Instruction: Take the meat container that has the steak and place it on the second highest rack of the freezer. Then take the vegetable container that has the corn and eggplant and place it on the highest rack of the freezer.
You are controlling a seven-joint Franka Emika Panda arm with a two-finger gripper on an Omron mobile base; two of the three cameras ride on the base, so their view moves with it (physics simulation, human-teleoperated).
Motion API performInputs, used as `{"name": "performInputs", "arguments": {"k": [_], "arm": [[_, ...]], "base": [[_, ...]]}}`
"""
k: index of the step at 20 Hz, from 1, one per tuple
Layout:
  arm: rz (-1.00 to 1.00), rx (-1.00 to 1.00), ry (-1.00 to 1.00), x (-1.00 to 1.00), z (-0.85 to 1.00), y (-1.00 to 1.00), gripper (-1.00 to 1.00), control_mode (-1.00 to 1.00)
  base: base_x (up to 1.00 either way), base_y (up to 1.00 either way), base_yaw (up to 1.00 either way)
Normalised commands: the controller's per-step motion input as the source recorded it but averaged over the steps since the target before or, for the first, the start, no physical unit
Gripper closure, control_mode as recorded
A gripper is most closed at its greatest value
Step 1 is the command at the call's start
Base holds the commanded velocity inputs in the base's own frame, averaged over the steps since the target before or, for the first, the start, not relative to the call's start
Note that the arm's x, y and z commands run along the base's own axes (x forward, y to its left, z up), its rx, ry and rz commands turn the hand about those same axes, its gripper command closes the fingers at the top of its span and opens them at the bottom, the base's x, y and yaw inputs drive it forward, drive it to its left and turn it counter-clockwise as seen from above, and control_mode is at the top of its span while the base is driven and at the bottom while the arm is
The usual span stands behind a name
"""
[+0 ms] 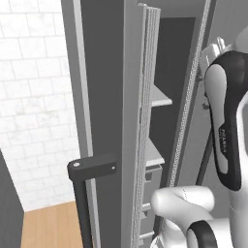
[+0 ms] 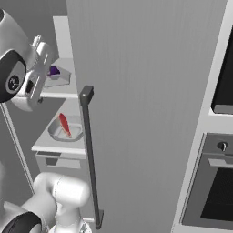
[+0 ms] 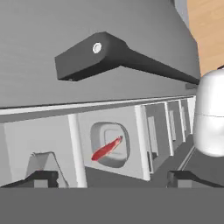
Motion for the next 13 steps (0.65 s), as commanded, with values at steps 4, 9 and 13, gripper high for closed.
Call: {"name": "performInputs", "arguments": {"k": [4,9,13], "arm": [[-0.08,-0.03,0.39,-0.37,-0.71,0.0,-1.0,-1.0],[-0.07,-0.04,0.19,-0.03,-0.53,0.0,-1.0,-1.0],[0.0,0.0,0.04,0.0,-0.36,0.0,-1.0,-1.0]], "base": [[0.0,0.0,0.0],[0.0,0.0,0.0],[0.0,0.0,0.0]]}}
